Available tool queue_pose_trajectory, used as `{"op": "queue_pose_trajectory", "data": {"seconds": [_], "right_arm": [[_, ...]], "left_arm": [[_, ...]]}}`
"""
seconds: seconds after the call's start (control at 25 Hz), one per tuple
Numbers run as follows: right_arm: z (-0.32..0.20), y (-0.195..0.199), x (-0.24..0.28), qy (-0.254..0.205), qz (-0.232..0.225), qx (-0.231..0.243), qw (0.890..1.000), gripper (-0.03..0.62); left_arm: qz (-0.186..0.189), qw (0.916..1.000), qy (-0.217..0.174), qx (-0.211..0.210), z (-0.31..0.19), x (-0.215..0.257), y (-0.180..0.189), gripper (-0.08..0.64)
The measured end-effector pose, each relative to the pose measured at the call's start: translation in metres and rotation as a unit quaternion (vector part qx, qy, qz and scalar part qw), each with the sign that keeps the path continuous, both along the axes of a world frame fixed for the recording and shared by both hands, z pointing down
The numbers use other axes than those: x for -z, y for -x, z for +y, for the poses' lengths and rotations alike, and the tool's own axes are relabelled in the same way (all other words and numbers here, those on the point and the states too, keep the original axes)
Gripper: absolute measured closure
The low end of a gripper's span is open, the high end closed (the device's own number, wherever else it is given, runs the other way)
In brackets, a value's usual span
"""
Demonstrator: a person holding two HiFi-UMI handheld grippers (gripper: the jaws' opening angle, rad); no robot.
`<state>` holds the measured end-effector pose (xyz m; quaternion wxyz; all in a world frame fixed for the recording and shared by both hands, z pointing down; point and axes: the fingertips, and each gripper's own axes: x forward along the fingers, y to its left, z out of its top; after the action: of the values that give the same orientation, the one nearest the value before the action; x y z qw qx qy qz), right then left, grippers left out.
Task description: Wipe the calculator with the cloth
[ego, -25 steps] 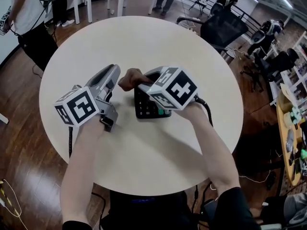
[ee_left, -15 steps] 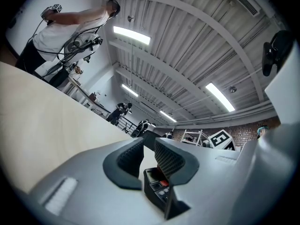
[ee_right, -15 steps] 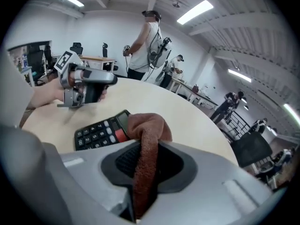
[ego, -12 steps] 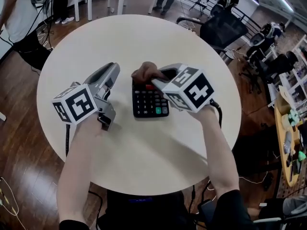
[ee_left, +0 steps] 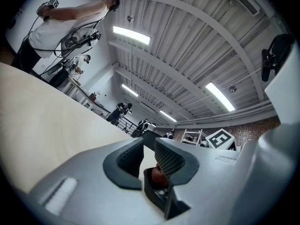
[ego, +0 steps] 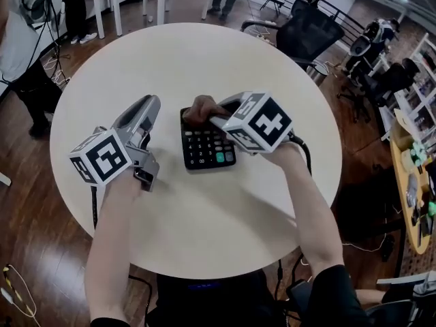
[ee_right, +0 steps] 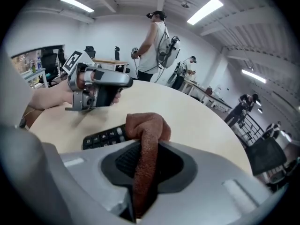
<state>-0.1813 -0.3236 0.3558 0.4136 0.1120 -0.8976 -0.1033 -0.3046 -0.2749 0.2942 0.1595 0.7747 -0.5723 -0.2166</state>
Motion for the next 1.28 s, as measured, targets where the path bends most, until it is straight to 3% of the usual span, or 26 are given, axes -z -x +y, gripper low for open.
{"op": "queue_pose_trajectory", "data": {"seconds": [0.08, 0.2, 0.28, 0.36, 0.52, 0.64, 0.76, 0.92, 1.08, 1.2, 1.28], "right_arm": [[-0.018, -0.029, -0.002, 0.008, 0.002, -0.036, 0.999, 0.517], [-0.055, -0.076, 0.001, -0.022, 0.015, -0.109, 0.994, 0.517], [-0.060, -0.081, 0.010, -0.035, 0.007, -0.124, 0.992, 0.517], [-0.043, -0.061, 0.020, -0.036, -0.015, -0.100, 0.994, 0.517], [0.009, 0.012, 0.028, -0.024, -0.046, -0.002, 0.999, 0.517], [0.036, 0.058, 0.016, -0.033, -0.023, 0.050, 0.998, 0.517], [0.038, 0.067, 0.002, -0.039, 0.003, 0.066, 0.997, 0.517], [0.016, 0.032, 0.004, -0.023, 0.002, 0.033, 0.999, 0.517], [-0.021, -0.022, 0.001, -0.012, 0.003, -0.034, 0.999, 0.517], [-0.053, -0.063, 0.004, -0.052, 0.026, -0.102, 0.993, 0.517], [-0.056, -0.072, 0.013, -0.079, 0.024, -0.113, 0.990, 0.517]], "left_arm": [[0.001, 1.0000, 0.002, -0.004, 0.000, -0.001, -0.001, 0.500], [-0.002, 1.0000, 0.002, -0.001, -0.002, 0.000, -0.003, 0.500], [-0.003, 1.0000, 0.002, -0.001, -0.001, -0.001, -0.001, 0.500], [-0.003, 1.0000, 0.002, -0.002, 0.001, 0.000, 0.002, 0.500], [0.002, 1.0000, 0.000, 0.001, 0.004, -0.001, 0.006, 0.500], [0.008, 1.0000, -0.001, 0.004, 0.006, -0.001, 0.011, 0.500], [0.011, 0.9999, -0.002, 0.003, 0.005, 0.000, 0.009, 0.500], [0.007, 1.0000, -0.001, 0.002, 0.002, 0.004, 0.002, 0.500], [0.003, 1.0000, 0.001, 0.000, 0.002, 0.002, -0.001, 0.500], [0.001, 1.0000, 0.002, -0.001, 0.003, 0.002, 0.001, 0.500], [0.000, 1.0000, 0.003, -0.002, 0.004, 0.002, 0.002, 0.500]]}}
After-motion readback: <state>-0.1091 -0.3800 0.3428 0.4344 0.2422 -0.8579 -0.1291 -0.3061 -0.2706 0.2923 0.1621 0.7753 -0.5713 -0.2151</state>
